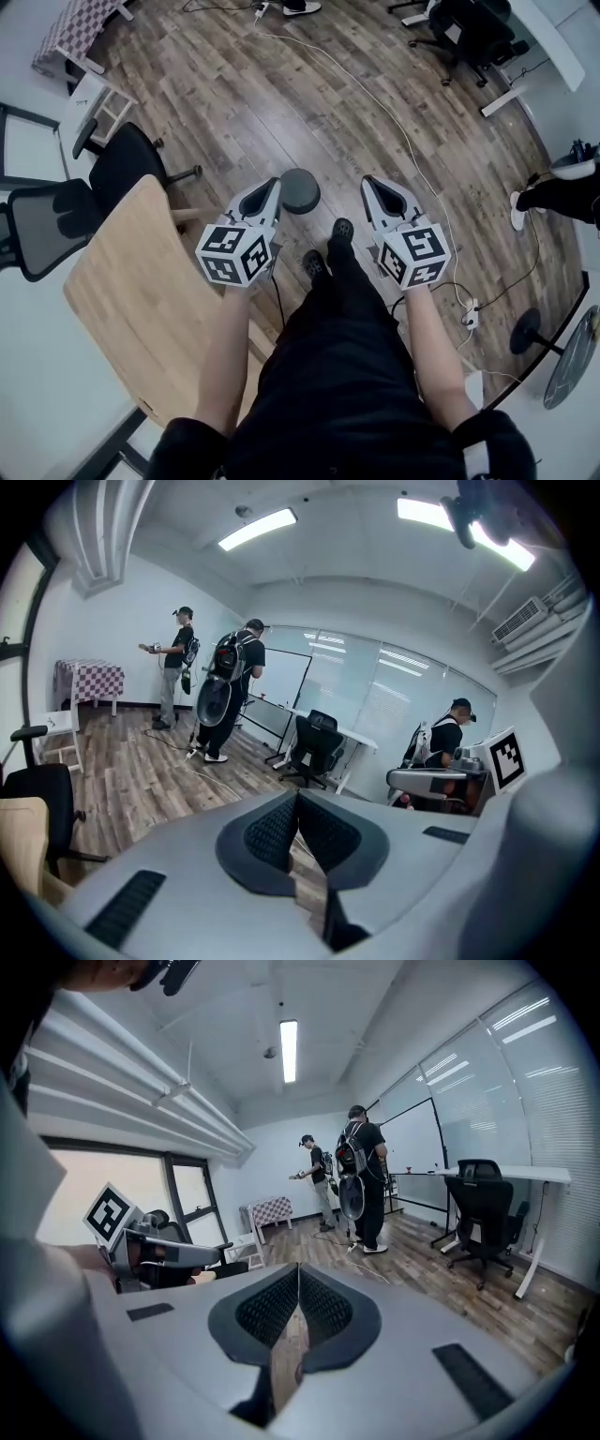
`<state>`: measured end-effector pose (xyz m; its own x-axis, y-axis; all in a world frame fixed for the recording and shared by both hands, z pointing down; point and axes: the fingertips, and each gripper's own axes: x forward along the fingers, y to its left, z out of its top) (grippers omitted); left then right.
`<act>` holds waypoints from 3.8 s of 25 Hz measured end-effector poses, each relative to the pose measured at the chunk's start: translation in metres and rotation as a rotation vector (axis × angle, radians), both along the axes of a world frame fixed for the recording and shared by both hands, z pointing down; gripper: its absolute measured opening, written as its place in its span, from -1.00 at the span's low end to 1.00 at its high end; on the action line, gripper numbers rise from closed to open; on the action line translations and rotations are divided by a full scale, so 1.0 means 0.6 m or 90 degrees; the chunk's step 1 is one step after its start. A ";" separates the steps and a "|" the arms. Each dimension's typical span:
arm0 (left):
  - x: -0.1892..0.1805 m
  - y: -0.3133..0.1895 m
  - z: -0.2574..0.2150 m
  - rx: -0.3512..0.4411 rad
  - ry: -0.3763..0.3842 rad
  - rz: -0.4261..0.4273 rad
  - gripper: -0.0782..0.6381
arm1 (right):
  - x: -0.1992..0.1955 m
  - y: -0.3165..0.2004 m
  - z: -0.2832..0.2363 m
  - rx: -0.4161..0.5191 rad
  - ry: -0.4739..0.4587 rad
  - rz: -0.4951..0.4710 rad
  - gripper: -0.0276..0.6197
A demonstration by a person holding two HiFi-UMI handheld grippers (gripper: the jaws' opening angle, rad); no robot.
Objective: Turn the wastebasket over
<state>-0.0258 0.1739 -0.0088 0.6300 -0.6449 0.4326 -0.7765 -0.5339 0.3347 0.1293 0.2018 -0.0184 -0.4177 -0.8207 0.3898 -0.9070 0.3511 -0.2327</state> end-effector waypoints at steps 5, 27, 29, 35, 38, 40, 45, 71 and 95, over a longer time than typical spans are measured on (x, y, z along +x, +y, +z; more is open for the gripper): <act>0.013 -0.020 0.038 -0.035 -0.014 0.007 -0.73 | 0.008 -0.025 0.049 -0.035 0.011 -0.007 -0.81; 0.106 -0.085 0.249 -0.203 -0.091 0.029 -0.73 | 0.031 -0.104 0.281 -0.217 0.013 -0.115 -0.81; 0.107 -0.090 0.265 -0.207 -0.112 0.033 -0.73 | 0.025 -0.109 0.299 -0.233 0.011 -0.123 -0.81; 0.097 -0.099 0.323 -0.237 -0.134 0.026 -0.72 | 0.012 -0.123 0.357 -0.277 0.032 -0.144 -0.79; 0.079 -0.096 0.365 -0.267 -0.137 0.028 -0.72 | -0.005 -0.122 0.394 -0.306 0.034 -0.156 -0.53; 0.067 -0.096 0.392 -0.287 -0.133 0.034 -0.62 | -0.015 -0.125 0.420 -0.319 0.038 -0.160 -0.48; 0.041 -0.104 0.457 -0.310 -0.134 0.043 -0.44 | -0.034 -0.128 0.489 -0.349 0.057 -0.165 -0.41; -0.036 -0.106 0.839 -0.414 -0.169 0.113 0.06 | -0.093 -0.148 0.851 -0.450 0.057 -0.184 -0.12; -0.109 -0.110 1.098 -0.451 -0.205 0.169 0.22 | -0.132 -0.151 1.099 -0.523 0.058 -0.301 0.03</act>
